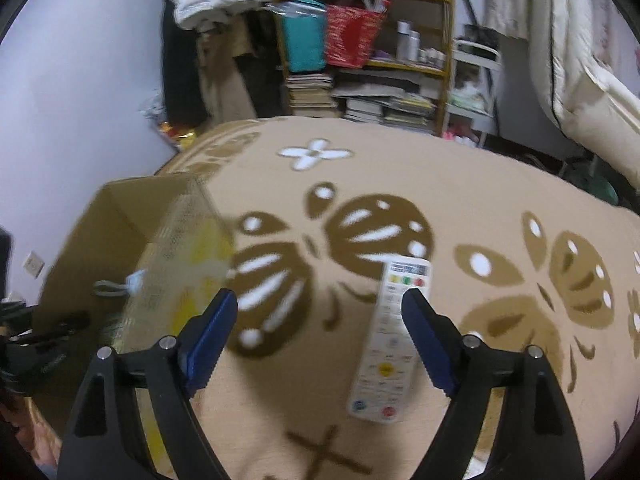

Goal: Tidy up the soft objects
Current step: 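Lower the right gripper onto the white TV remote and close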

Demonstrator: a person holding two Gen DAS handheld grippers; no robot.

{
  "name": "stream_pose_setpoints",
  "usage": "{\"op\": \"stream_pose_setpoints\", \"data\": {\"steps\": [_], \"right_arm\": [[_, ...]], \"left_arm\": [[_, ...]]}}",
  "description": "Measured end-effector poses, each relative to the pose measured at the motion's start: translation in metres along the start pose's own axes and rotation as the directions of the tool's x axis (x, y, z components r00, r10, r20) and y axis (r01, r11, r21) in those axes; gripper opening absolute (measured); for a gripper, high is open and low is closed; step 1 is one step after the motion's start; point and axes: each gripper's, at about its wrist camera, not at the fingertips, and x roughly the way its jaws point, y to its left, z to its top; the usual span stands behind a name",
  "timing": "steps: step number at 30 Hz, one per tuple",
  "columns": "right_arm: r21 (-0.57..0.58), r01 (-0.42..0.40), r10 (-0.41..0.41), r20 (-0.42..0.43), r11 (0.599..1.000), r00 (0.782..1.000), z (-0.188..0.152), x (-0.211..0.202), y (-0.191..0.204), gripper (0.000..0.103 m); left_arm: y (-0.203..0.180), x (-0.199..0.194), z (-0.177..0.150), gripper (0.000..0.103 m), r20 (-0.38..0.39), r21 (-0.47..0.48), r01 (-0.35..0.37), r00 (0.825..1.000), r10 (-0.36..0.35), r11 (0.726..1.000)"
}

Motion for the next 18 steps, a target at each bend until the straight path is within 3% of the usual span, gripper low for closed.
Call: {"op": "stream_pose_setpoints", "data": {"steps": [11,18], "right_arm": [[0.067,0.065,-0.060,-0.067,0.996,0.996,-0.015,0.038,-0.031,0.088],[0.111,0.113,-0.102,-0.103,0.987,0.989,-0.026,0.058,-0.047,0.076]], "left_arm": [[0.000,0.000,0.000,0.021,-0.001,-0.001,0.001,1.000,-0.001,1.000],[0.000,0.000,0.000,0.021,0.000,0.000,0.000,1.000,0.000,1.000]]}}
